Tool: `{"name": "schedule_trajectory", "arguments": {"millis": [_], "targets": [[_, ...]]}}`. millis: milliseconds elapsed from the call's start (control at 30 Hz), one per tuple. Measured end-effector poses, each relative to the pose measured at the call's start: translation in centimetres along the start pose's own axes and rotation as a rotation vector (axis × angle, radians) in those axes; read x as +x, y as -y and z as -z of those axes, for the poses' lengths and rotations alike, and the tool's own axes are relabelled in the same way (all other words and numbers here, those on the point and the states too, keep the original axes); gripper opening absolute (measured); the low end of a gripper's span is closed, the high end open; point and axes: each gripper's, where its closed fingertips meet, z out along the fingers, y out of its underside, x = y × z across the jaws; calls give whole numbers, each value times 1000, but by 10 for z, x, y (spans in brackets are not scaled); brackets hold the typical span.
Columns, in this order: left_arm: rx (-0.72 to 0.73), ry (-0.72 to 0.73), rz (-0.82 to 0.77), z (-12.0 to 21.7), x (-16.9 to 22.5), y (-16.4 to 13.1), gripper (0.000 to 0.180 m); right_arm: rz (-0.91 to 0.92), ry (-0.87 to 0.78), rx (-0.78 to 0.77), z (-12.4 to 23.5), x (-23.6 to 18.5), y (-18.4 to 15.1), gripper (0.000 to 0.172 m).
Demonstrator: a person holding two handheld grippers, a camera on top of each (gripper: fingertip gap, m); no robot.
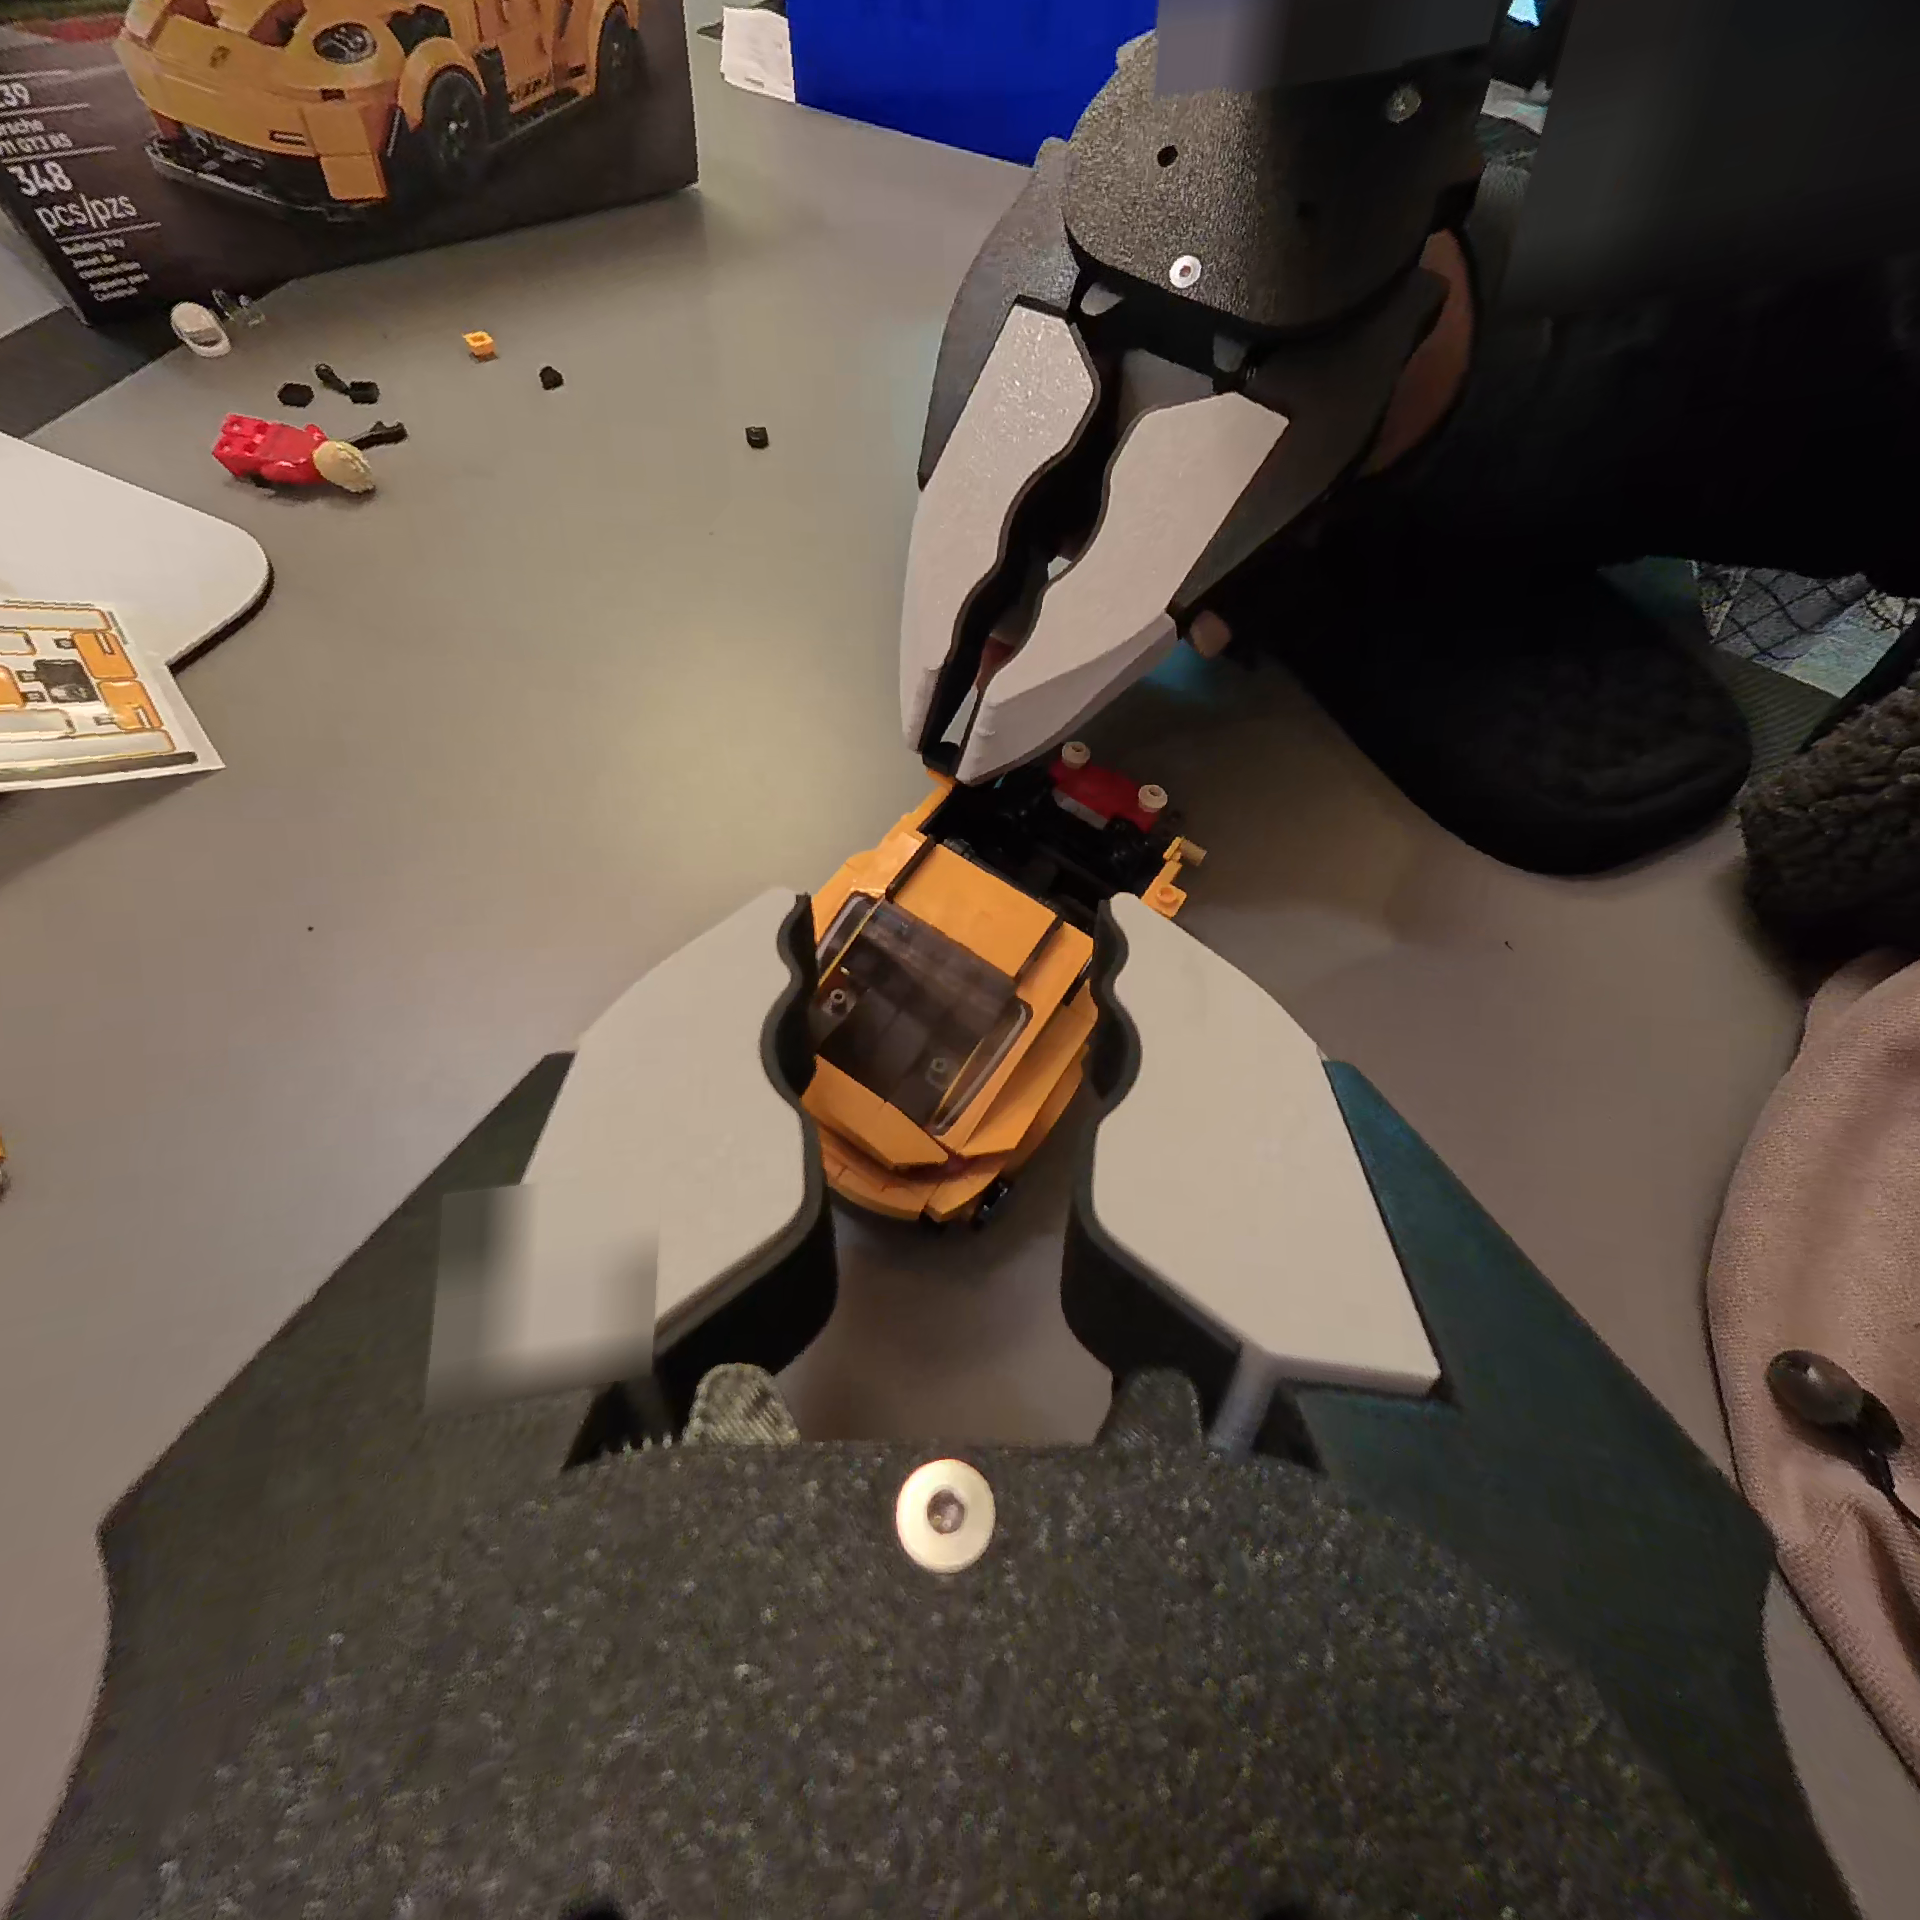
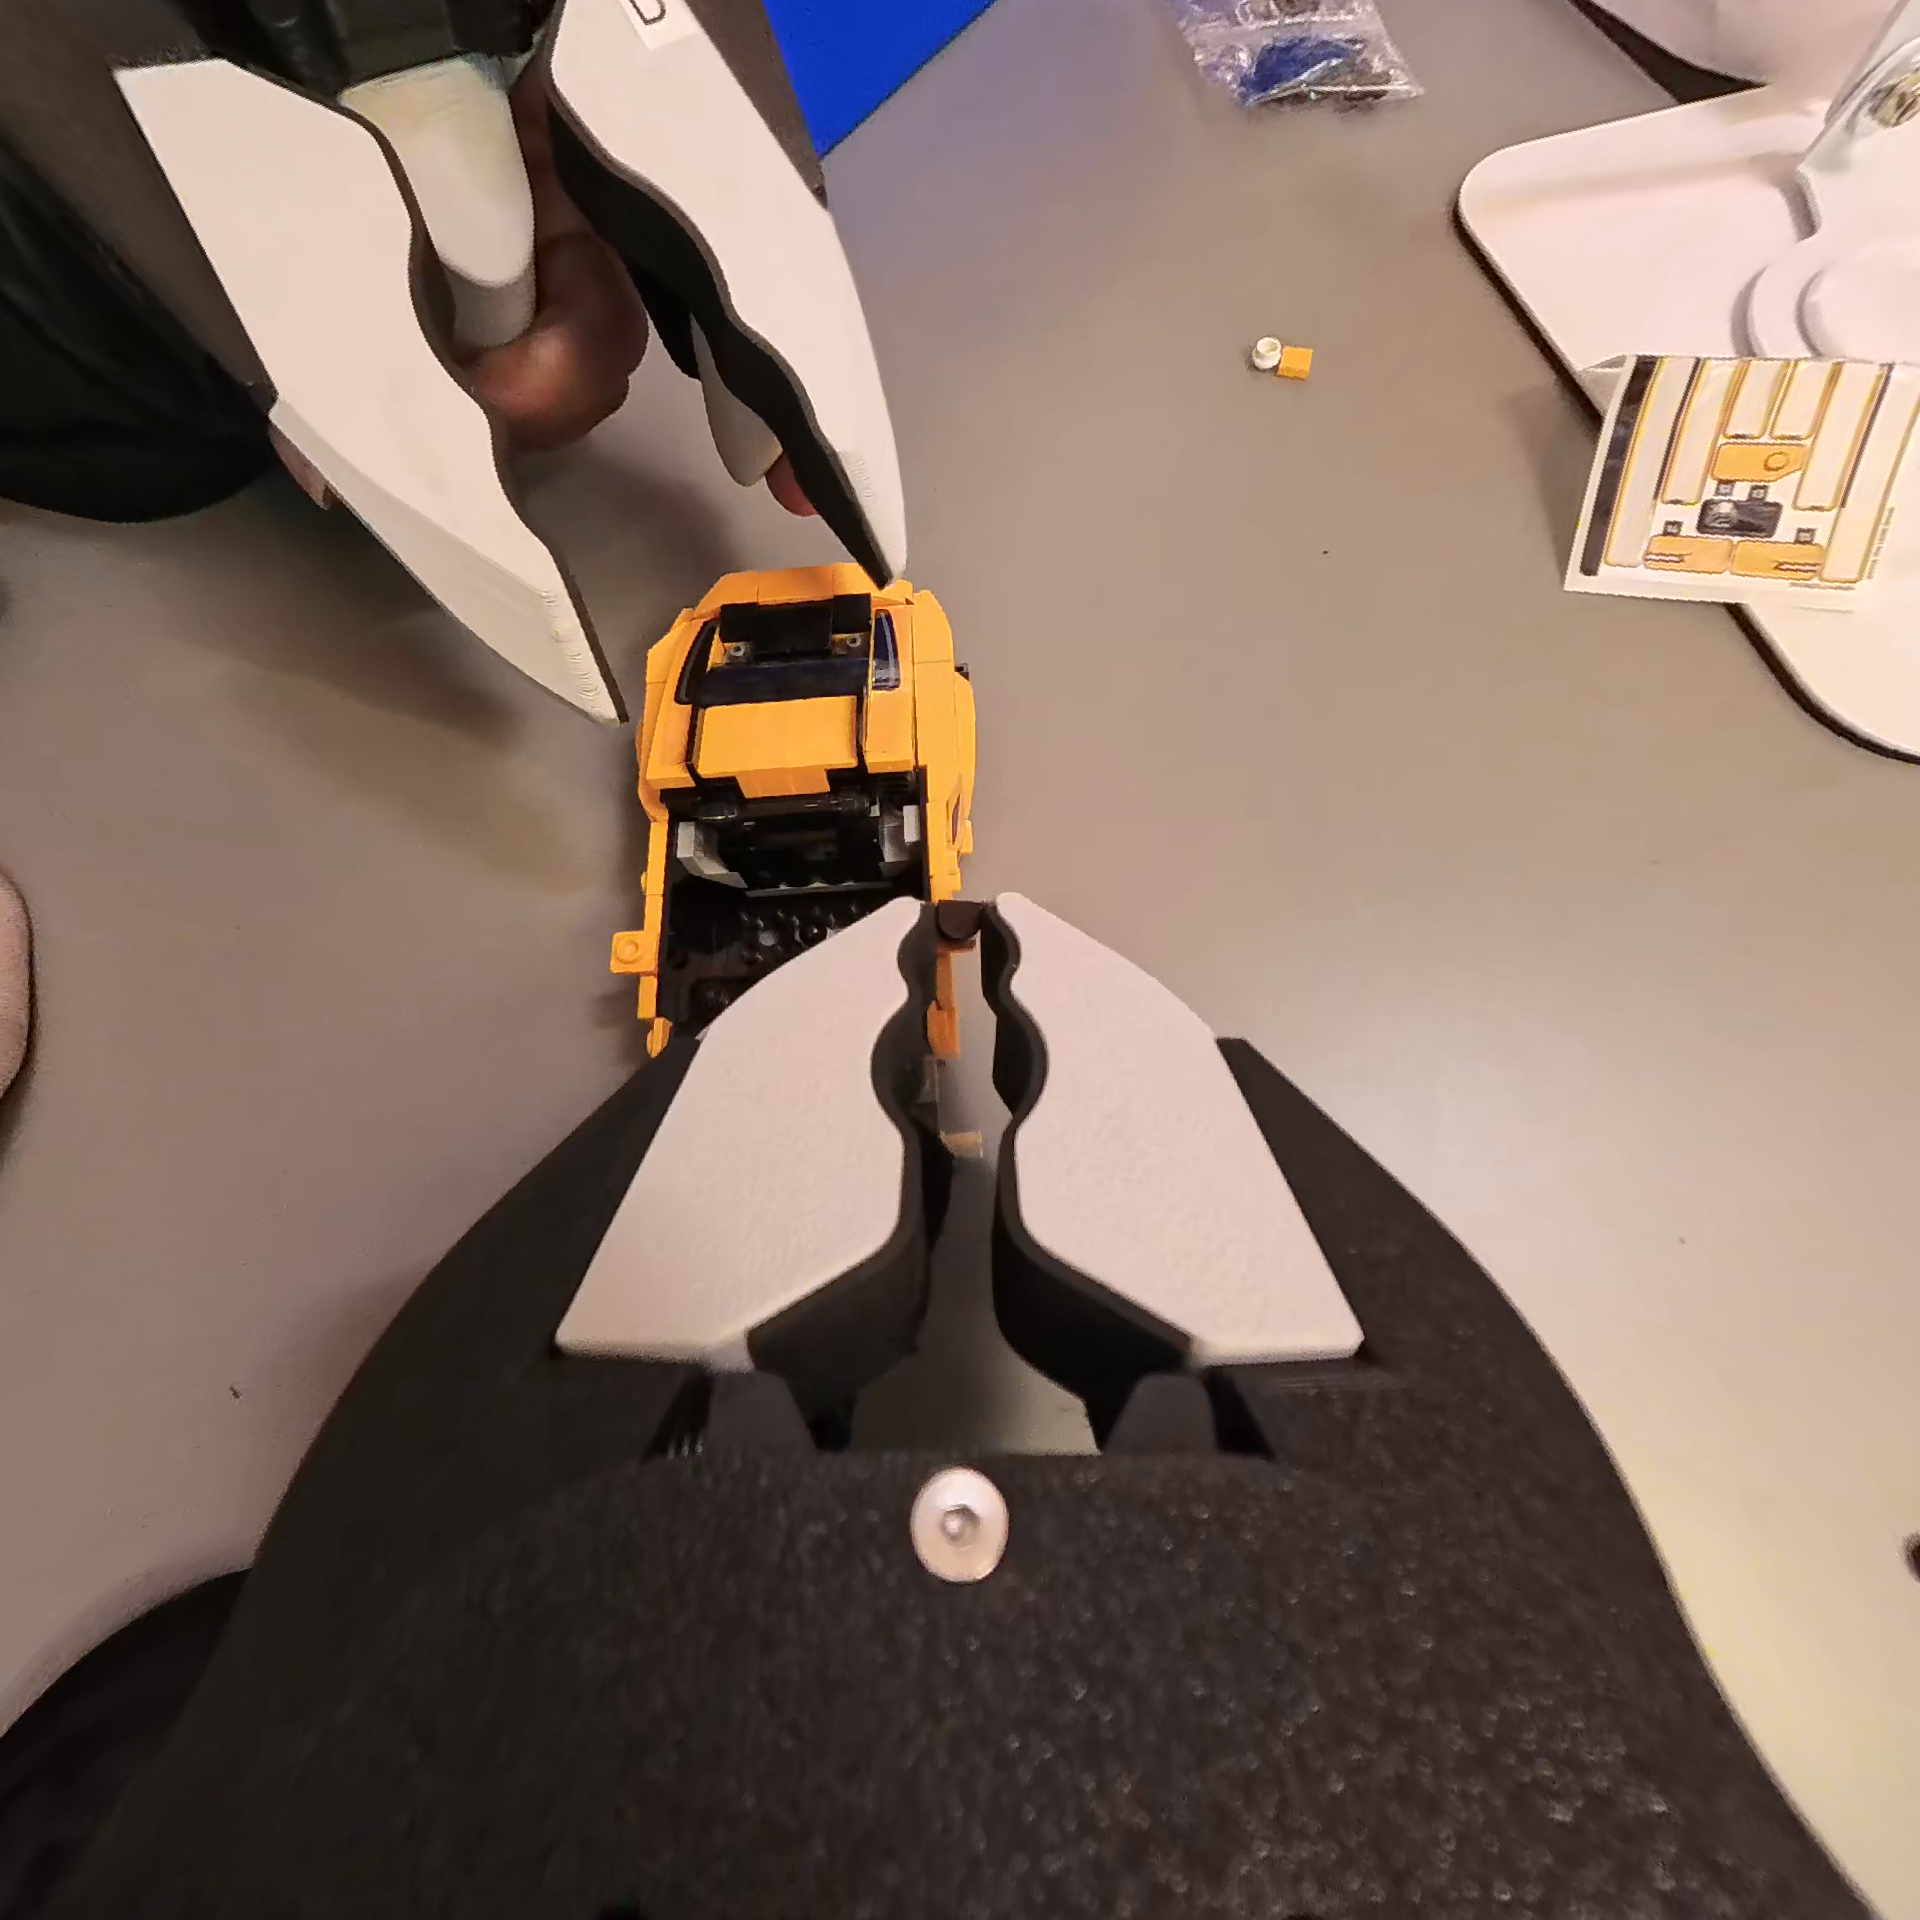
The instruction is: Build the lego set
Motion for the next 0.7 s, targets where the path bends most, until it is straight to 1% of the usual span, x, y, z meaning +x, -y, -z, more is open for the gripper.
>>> {"name": "schedule_trajectory", "arguments": {"millis": [700], "targets": [[-7,-7,9,-1,0,-3,47,51,25,-28,1,-4,-3,11]]}}
